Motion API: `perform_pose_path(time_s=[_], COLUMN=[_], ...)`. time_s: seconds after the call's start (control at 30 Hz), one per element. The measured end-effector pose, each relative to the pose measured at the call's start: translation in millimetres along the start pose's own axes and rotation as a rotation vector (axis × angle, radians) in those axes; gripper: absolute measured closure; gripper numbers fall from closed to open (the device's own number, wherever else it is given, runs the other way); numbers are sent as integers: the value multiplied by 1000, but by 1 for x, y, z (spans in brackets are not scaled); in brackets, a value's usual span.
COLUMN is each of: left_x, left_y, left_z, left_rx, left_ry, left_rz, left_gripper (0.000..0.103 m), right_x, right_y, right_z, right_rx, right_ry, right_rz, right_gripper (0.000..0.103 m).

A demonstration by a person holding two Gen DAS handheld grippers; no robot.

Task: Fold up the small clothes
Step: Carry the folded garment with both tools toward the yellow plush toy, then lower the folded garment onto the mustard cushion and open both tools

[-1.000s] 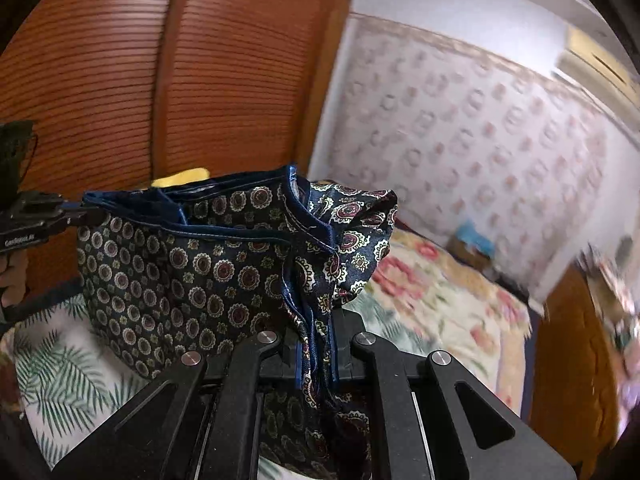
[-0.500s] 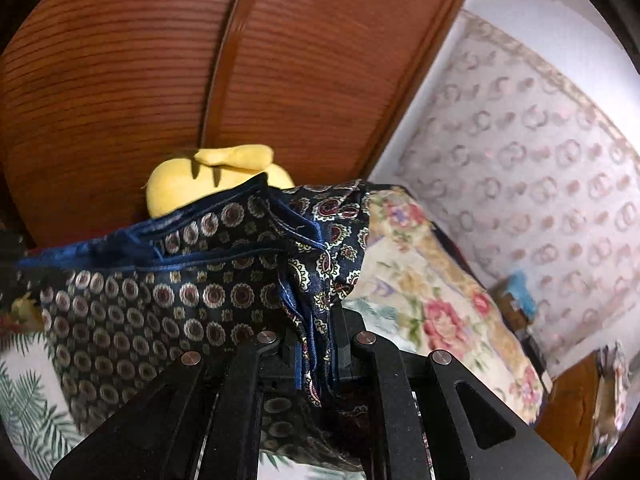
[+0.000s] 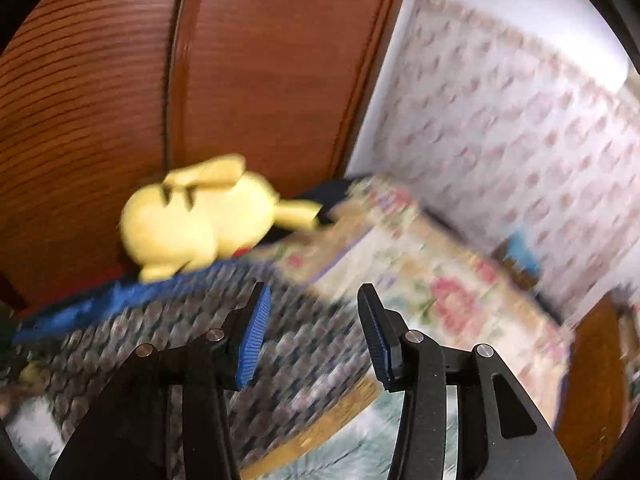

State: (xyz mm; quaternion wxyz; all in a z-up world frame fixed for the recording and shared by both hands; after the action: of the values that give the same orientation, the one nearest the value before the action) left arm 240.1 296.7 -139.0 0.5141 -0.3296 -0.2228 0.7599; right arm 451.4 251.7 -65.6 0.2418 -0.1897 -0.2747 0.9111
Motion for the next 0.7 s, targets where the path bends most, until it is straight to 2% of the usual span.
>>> perform_pose_path(time_s=[0.17,0.27,0.43,0.57,0.6,0.7], left_x=[-2,-4,-12,-21,-24,-36], left_y=[-1,-3,-4,-6,-5,-4], left_z=[2,6,20,34,37,47], left_rx=[10,-1,-22,-44,-51,-69], left_ry=[-29,-40,-50,-46,-45,-48], left_rz=[-27,-48,-87,-114,-121,-150], left_gripper=[97,93,67,57,47,43], right_x=[28,39,43,36,35,30], right_y=[51,68,81,85,86,92], right_z=[-27,-37,-50,-35,-30,-15], right_rx=[70,79,71,54,46,26], right_ry=[-128,-156,-163,-146,-139,-129], right_rz=[-76,-108,-149,-165,-169,-187], right_gripper=[58,57,57,57,57,57])
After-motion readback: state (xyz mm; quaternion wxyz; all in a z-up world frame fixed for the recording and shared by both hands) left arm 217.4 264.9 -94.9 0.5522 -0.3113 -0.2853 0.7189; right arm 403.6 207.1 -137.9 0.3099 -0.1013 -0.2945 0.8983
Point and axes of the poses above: each gripper's, at about its wrist camera, not at the fingertips, and z roughly against the way its jaws point, x to its left, y to its underside, the point moved 10 cm from there along -z, roughly the way its jaws point, and after that the axes turned 9 degrees about x, right-handed, at the moved point
